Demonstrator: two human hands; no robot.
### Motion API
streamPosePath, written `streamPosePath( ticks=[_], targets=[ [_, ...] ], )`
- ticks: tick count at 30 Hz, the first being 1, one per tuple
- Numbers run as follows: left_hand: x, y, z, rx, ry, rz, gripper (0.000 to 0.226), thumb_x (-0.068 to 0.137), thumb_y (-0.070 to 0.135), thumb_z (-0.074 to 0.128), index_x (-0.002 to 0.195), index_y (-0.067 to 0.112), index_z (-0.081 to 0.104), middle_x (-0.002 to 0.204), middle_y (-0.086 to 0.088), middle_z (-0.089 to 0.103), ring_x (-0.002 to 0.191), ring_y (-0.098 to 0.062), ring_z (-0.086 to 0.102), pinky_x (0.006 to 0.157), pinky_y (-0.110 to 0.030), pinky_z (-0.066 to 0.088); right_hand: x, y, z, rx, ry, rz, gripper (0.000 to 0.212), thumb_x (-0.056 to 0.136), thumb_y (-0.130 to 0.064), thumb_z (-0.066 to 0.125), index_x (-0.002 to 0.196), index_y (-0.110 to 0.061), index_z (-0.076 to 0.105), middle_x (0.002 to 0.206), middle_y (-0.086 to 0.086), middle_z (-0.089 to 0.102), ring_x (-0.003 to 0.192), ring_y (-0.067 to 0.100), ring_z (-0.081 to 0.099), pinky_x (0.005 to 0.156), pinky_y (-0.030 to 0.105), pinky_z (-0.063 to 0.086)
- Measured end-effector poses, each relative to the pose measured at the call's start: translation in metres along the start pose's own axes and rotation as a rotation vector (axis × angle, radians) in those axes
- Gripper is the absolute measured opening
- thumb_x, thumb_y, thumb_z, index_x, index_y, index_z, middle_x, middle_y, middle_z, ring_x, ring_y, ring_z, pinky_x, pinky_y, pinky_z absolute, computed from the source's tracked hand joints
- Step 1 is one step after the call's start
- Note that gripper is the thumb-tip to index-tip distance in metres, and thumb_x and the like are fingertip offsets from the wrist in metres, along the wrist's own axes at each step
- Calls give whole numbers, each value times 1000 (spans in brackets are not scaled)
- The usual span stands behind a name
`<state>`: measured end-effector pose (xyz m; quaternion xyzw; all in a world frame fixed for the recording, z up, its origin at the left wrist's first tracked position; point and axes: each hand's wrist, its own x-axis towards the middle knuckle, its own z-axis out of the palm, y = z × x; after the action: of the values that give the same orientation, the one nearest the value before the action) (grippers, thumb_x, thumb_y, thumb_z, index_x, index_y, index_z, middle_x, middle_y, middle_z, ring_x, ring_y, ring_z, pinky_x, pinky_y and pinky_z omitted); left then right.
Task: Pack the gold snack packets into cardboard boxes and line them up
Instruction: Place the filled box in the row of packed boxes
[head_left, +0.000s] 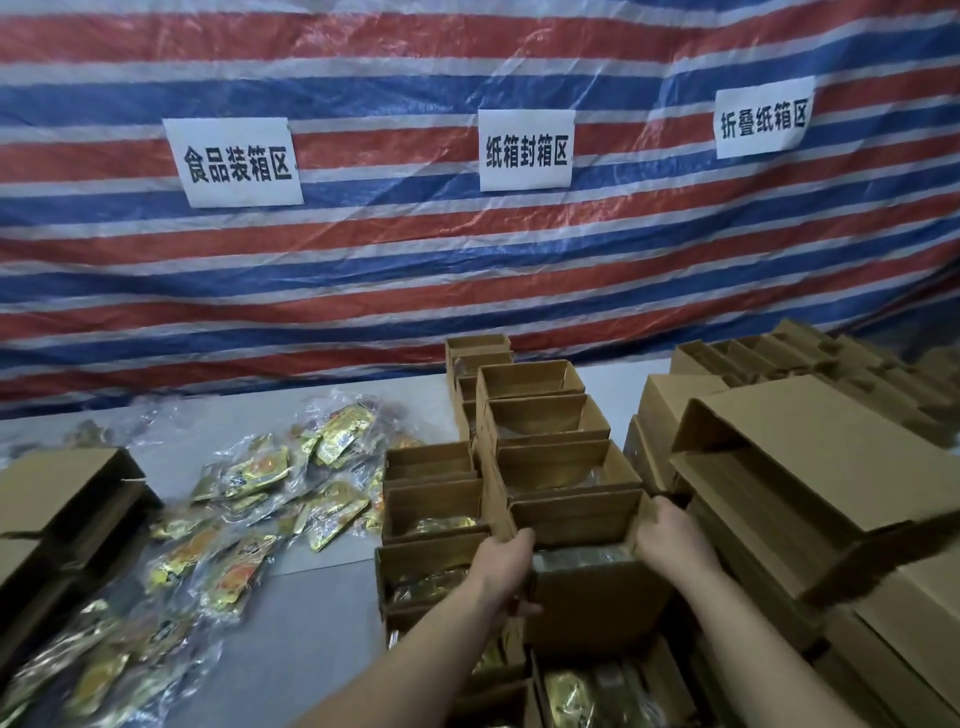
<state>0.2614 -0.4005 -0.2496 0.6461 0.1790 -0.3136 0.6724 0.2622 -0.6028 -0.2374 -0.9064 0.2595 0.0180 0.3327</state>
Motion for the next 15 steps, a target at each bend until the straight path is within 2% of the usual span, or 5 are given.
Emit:
streamPosePath(
  ticks=[2, 7, 10, 13, 15],
  targets=[
    [4, 1, 2, -12, 6, 1, 44, 97, 39, 49, 133, 14, 46, 124, -14, 58, 107, -32, 62, 56, -31, 56, 4, 0, 1, -16, 3, -7, 13, 100, -14, 47, 99, -20, 58, 100, 4, 63, 78, 13, 52, 77, 32, 43],
    [12, -2, 7, -7, 51, 13, 46, 98, 40, 47, 136, 13, 45, 127, -13, 57, 110, -31, 60, 56, -31, 57, 4, -4, 2, -46, 11, -22, 32, 102, -17, 43, 131, -12, 54, 120, 10, 62, 108, 26, 60, 87, 37, 51],
    [12, -6, 8, 42, 80, 49, 56, 97, 46, 49, 143, 15, 38, 134, -11, 52, 115, -30, 57, 70, -35, 61, 4, -2, 4, -63, 15, -36, 33, 103, -23, 41, 131, -11, 54, 119, 10, 63, 107, 26, 61, 87, 37, 51],
    [5, -5, 1, 48, 21, 34, 63, 94, 54, 50, 144, 18, 39, 135, -9, 53, 118, -31, 55, 91, -47, 55, 2, -4, 5, -92, 89, -99, 28, 102, -25, 44, 123, -11, 57, 103, 3, 61, 87, 17, 59, 73, 33, 51],
    [1, -7, -8, 77, 7, 29, 69, 92, 59, 50, 147, 19, 35, 140, -9, 50, 124, -32, 52, 100, -50, 48, -3, -7, 8, -166, 171, -168, 29, 100, -26, 48, 124, -11, 56, 112, 5, 61, 94, 19, 60, 77, 35, 55]
  ],
)
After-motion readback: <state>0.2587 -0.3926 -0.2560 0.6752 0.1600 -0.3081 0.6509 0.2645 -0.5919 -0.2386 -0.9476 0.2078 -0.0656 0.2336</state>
